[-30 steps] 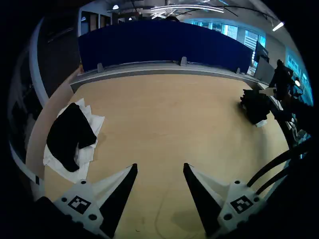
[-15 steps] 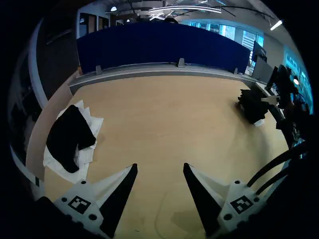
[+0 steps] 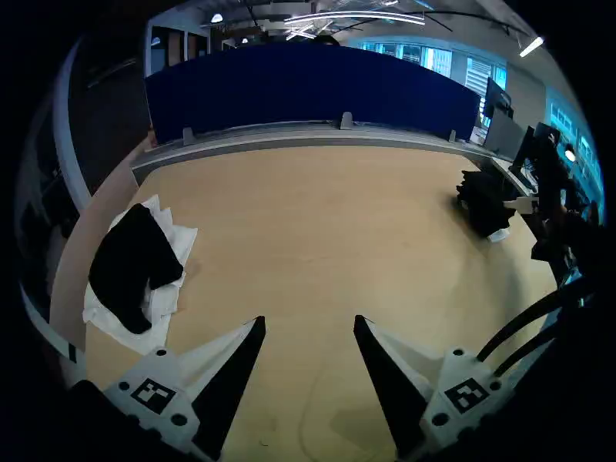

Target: Fold towel

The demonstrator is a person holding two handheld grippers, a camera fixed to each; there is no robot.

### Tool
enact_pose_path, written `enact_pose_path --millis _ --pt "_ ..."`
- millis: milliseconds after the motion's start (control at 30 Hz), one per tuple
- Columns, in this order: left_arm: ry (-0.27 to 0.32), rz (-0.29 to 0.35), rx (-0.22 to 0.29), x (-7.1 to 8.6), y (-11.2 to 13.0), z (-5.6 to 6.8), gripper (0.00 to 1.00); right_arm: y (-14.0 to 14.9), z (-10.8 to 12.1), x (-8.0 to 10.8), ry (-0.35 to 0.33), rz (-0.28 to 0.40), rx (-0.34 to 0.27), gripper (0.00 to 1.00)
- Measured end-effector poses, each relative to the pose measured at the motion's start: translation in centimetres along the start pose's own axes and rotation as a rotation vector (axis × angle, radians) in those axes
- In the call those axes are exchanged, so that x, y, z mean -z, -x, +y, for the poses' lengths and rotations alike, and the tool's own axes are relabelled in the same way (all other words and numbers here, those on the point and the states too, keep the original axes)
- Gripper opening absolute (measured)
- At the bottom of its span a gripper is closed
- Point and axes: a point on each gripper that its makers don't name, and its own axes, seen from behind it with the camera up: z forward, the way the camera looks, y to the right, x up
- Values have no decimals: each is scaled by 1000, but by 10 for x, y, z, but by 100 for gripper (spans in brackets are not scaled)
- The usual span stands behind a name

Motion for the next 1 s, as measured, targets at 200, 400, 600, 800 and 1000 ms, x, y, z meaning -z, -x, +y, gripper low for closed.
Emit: enact_pose_path --millis 200,400,600,800,1000 --pt "-6 1 3 3 0 -1 85 8 5 -8 6 -18 -6 100" --pt "-9 4 5 5 0 -2 85 3 2 -4 -3 -5 -15 100" --pt "-8 9 9 6 0 -1 85 -18 -5 17 -17 60 -38 100" --pt "-3 16 14 5 -3 1 85 -26 -6 26 -16 81 -34 100" --pt "1 23 10 4 -6 2 85 -30 -10 30 -19 96 -37 100"
